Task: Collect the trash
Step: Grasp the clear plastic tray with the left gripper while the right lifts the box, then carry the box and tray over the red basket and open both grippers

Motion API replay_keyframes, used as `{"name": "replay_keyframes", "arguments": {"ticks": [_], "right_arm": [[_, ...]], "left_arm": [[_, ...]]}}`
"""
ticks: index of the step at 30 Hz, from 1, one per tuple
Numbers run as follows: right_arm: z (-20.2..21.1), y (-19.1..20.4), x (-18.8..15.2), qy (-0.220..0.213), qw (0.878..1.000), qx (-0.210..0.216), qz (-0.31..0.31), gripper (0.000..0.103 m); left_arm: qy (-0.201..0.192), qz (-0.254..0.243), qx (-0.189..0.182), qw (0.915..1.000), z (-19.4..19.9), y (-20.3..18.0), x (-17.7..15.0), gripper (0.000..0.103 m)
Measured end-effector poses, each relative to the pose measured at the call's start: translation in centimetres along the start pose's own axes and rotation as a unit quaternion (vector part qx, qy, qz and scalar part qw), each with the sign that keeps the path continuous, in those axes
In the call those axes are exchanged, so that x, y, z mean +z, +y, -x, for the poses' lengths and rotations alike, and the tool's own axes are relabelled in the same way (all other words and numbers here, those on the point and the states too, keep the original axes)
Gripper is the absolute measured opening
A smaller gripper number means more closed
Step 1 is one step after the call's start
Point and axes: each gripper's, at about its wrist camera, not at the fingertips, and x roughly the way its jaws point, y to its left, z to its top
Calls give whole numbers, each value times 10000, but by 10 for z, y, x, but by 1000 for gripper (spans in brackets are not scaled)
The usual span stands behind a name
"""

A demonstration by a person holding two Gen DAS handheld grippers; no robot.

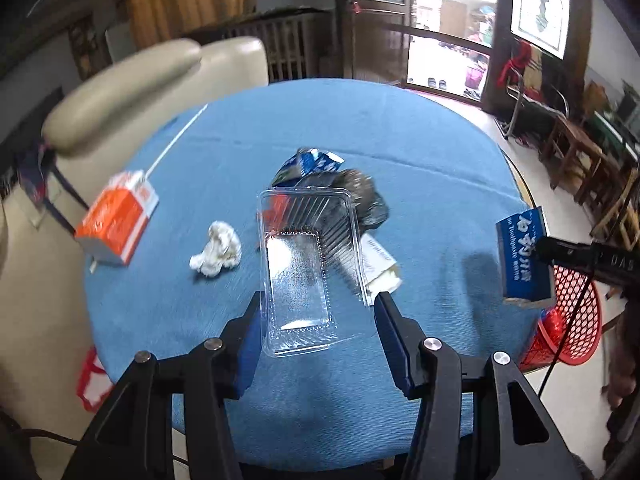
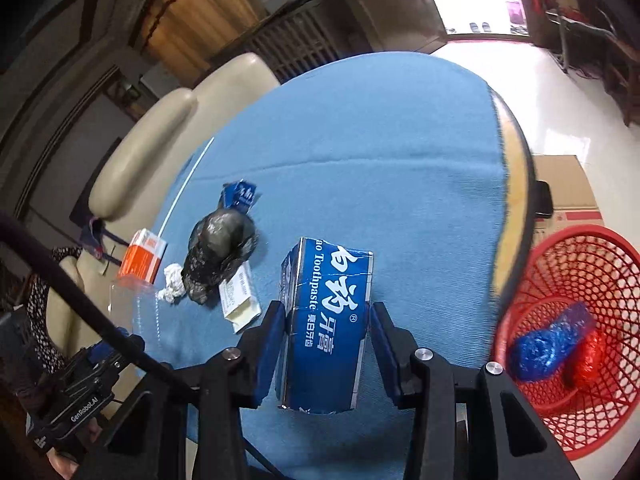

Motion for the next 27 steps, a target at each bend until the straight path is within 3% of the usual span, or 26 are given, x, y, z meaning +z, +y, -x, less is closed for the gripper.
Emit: {"name": "replay_keyframes", "arguments": {"ticks": [7,12,27], "right_arm": [[34,-29,-4,-350,9992,-31,-172,46],[52,-45,-11,-543,9982,-54,-234,46],[76,-54,-15,-801,9930,-867,67,46]], "left_arm": [[-261,-495,231,9982,18,-34,5,56],[-311,-690,169,9970,22,-52,8,56],[-246,-1126,114,9933,23,-91,8,56]]}}
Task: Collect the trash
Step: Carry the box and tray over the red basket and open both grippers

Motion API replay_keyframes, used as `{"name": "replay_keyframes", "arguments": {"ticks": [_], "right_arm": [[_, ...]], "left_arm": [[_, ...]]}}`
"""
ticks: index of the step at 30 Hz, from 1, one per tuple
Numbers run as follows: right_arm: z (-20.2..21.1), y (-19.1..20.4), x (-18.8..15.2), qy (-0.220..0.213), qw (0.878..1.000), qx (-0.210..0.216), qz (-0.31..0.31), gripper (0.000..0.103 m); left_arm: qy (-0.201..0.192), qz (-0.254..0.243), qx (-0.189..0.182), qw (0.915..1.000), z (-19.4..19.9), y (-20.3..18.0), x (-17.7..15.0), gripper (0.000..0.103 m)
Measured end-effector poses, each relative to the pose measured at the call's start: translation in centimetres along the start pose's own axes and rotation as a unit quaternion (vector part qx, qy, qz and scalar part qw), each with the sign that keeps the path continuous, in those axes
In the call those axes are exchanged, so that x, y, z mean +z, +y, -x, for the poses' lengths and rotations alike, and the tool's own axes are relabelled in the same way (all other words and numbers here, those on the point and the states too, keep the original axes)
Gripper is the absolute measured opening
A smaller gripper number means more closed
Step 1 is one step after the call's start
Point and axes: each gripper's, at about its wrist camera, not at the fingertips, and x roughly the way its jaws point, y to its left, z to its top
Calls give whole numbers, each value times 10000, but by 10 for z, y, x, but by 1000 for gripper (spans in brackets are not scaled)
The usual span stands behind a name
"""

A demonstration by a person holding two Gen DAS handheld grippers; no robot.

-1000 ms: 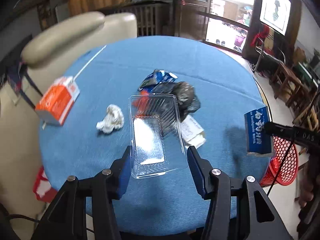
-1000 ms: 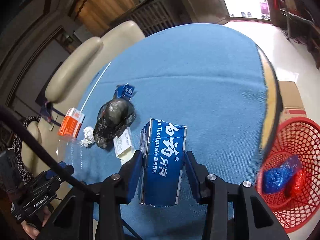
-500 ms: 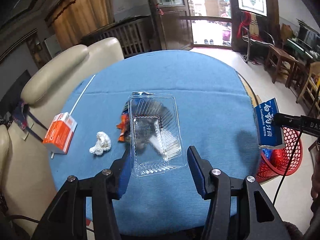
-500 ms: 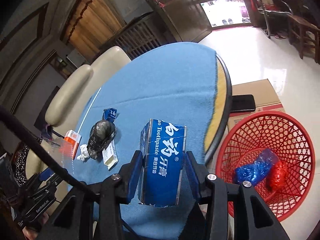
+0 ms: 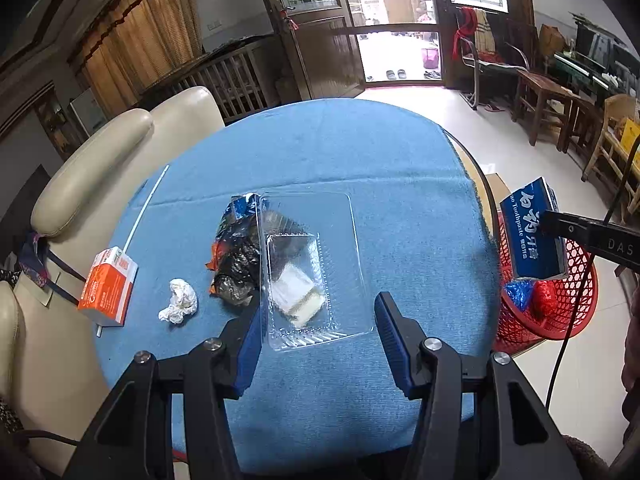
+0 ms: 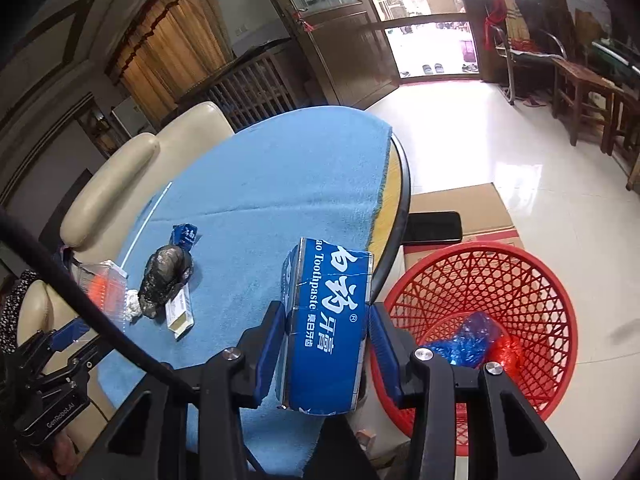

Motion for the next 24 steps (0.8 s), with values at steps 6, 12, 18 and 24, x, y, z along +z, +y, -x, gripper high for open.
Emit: {"name": "replay_keyframes", "arguments": {"ticks": [6,12,18,24], "right_arm": [[3,0,-1,-64,9993,-348,143,46],[9,1,0,-208,9979,-536,301,46],[13,-7,2,-247,9982,-513,209,46],[20,-30,3,-338,9986,-408,-62,46]], "left_arm": [[29,-135,-21,9999,-1,-11,2,56],[34,-252,-21,9997,1,-19,4,56],[93,-345,-240,9991,-1,-28,10,56],[111,-516,-807,9953,-4,-50,26,56]]}}
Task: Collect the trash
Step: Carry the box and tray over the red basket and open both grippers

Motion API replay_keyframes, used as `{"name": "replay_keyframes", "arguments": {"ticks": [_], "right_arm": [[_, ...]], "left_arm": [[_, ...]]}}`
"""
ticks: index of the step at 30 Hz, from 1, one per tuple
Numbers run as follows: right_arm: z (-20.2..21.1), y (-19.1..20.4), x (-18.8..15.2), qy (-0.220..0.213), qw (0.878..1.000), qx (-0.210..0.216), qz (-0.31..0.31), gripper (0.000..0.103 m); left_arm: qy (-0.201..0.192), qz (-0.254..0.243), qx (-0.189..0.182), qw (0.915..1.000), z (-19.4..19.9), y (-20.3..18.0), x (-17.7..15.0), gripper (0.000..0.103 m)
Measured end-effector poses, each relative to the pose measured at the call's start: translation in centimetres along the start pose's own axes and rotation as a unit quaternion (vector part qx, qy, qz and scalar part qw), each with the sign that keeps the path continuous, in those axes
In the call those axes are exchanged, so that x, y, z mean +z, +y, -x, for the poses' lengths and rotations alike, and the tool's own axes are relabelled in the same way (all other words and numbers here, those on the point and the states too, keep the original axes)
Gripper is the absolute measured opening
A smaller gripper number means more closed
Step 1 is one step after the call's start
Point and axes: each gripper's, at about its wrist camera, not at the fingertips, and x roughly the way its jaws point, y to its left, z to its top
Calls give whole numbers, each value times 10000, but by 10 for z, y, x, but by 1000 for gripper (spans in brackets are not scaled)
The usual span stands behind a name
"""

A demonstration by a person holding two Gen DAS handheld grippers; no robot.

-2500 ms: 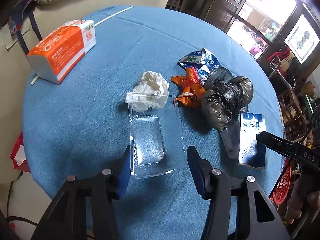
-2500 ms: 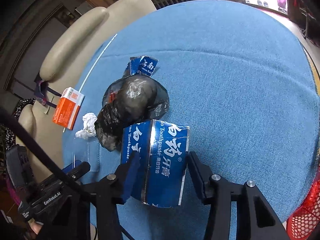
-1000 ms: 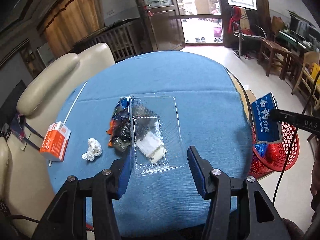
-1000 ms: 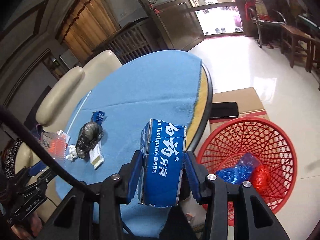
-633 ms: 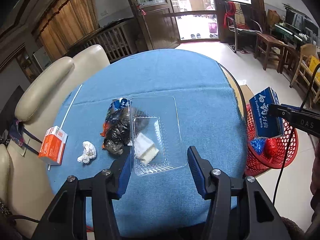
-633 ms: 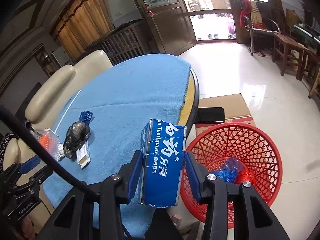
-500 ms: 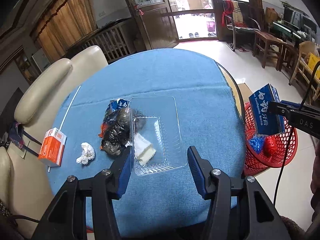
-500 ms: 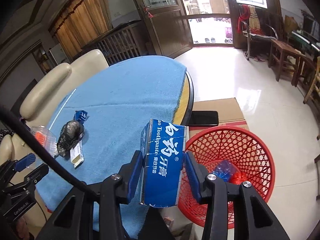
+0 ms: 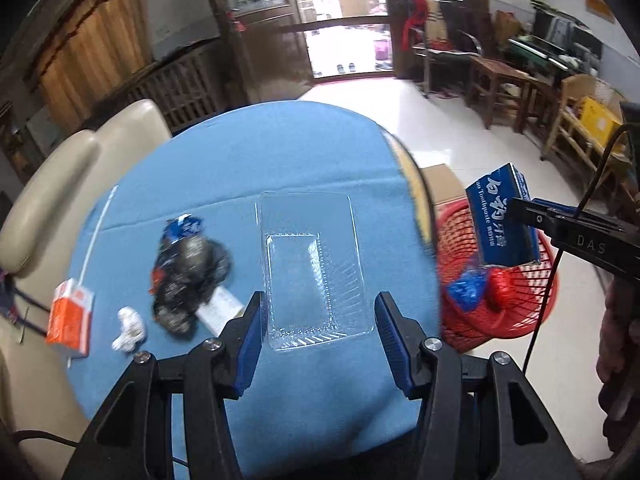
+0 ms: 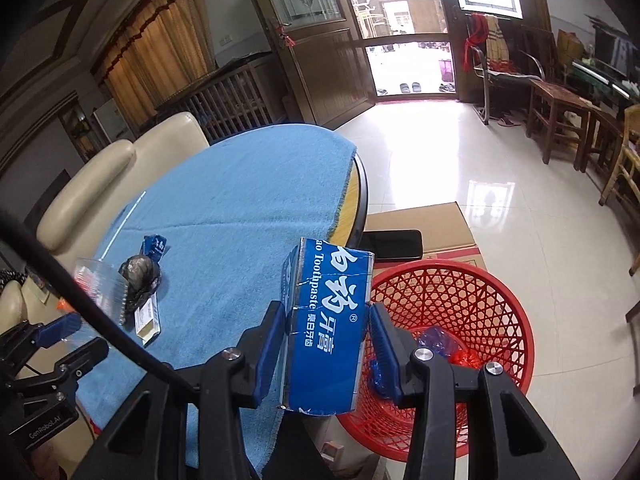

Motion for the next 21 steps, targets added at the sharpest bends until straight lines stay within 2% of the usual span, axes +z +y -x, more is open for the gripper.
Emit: {"name": "replay_keyframes", "arguments": {"ticks": [6,12,21], "right_arm": [[9,-53,-3,-54,9982,-13,-602,46],[17,-102,-12,-71,9938,-276,-1071,47],[20,-133,-20,7,9893,-286,-1430,49]], "left_arm": [[120,-134,-541,9984,-12,-26,23,56],[284,-460,-883,9946,-27,-65,44,58],[463,-629,-1347,9878,-46,-108,65,59]]}}
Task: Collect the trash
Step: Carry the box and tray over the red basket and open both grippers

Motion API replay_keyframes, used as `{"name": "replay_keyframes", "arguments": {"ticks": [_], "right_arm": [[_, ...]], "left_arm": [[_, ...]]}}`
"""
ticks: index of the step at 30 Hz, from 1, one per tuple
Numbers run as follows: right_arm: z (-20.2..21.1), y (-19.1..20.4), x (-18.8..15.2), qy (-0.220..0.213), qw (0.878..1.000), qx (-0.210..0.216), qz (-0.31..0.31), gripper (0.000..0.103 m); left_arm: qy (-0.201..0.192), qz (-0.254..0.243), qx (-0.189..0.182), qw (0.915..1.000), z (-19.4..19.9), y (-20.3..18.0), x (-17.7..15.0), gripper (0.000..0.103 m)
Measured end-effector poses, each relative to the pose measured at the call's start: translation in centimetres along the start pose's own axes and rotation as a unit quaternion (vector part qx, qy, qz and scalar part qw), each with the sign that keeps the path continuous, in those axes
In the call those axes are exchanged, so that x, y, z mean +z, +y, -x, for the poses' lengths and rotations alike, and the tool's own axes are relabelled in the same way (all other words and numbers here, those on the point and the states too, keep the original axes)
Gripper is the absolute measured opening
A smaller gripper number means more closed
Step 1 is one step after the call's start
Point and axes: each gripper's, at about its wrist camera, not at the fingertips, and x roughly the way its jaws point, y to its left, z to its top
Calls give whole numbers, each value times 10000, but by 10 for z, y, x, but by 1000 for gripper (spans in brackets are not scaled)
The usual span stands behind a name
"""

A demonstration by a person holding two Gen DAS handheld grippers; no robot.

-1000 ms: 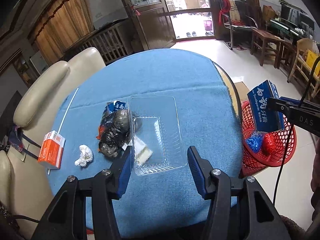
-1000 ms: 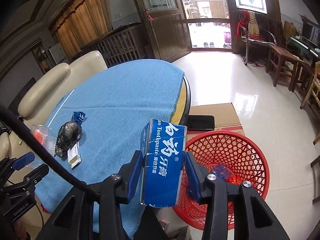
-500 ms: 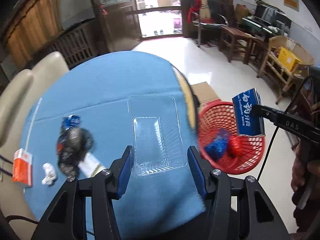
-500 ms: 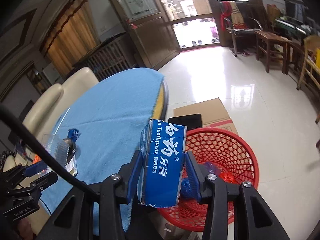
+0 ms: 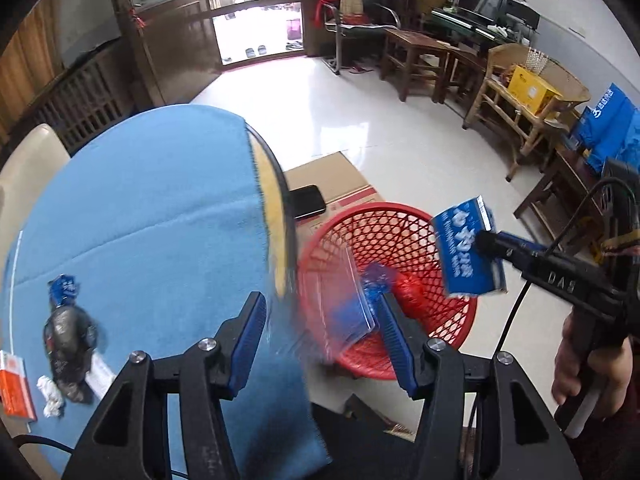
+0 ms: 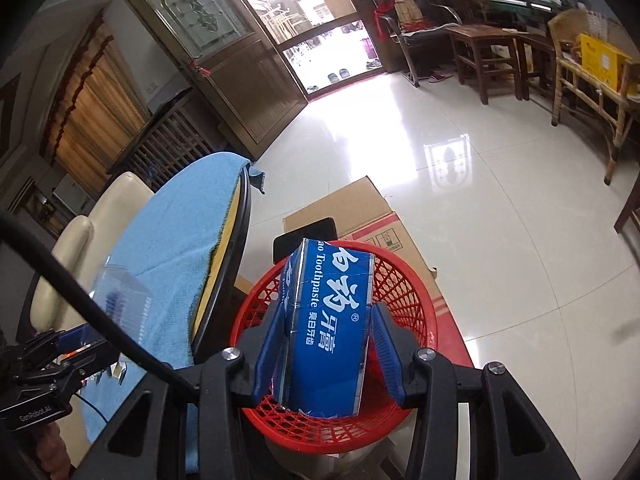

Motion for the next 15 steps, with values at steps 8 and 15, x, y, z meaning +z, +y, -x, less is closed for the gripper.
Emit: {"name": "replay_keyframes", "arguments": {"ticks": [8,15], "right_arm": [[-2,-9,-2,154,9997,87,-196,58],[-3,2,-3,157,9998,114,-56,58]], "left_arm": [[47,213,40,9998,-4,19,-10,60],[77,578,485,9971,12,61,-64,62]]}}
